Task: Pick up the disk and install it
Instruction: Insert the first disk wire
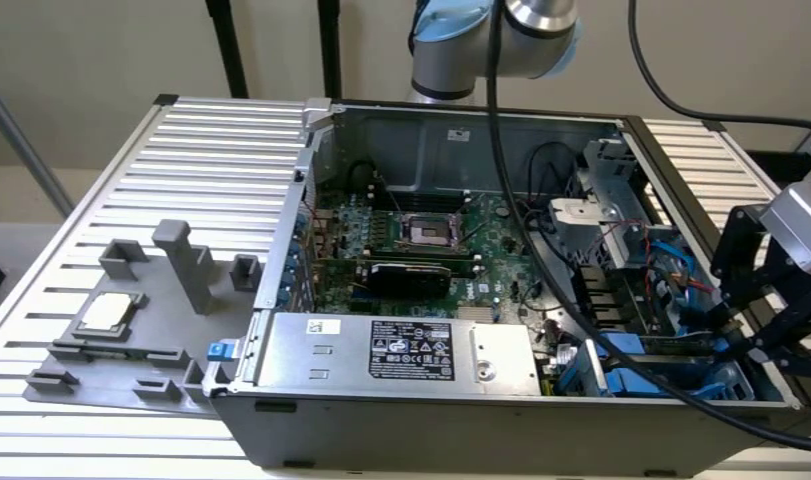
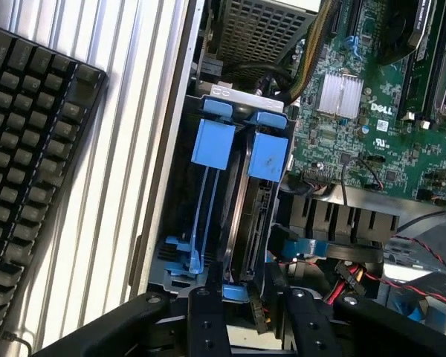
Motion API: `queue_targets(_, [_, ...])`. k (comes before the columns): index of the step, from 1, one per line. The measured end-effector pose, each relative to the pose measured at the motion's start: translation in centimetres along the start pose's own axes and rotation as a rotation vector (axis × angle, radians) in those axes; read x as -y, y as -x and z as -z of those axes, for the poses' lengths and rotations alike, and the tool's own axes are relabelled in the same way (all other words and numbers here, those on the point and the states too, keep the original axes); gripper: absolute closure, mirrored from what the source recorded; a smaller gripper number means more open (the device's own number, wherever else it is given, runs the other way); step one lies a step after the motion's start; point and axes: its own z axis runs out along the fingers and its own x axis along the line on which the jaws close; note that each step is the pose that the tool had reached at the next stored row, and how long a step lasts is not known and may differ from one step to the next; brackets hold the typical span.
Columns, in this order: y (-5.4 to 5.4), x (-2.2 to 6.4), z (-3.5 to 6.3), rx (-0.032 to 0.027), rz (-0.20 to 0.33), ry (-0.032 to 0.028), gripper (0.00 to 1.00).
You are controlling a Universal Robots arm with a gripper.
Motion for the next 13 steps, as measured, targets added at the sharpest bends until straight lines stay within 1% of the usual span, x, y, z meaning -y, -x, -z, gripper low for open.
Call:
queue_targets(6, [0.28,0.07,-0.04,0.0006,0.026,0.0040,0.64])
queue_targets(7, [0.30,0.08,-0.05,0.0005,0.029,0.0045,0.66])
queue_targets(8, [0.32,0.09,-0.04,0.0004,0.031,0.0051,0.66])
queue_targets(9, [0.33,0.10,-0.04,0.0003,0.034,0.0058,0.73])
queue_targets(13, [0.36,0.10,-0.01,0.0006,0.039,0.0076,0.73])
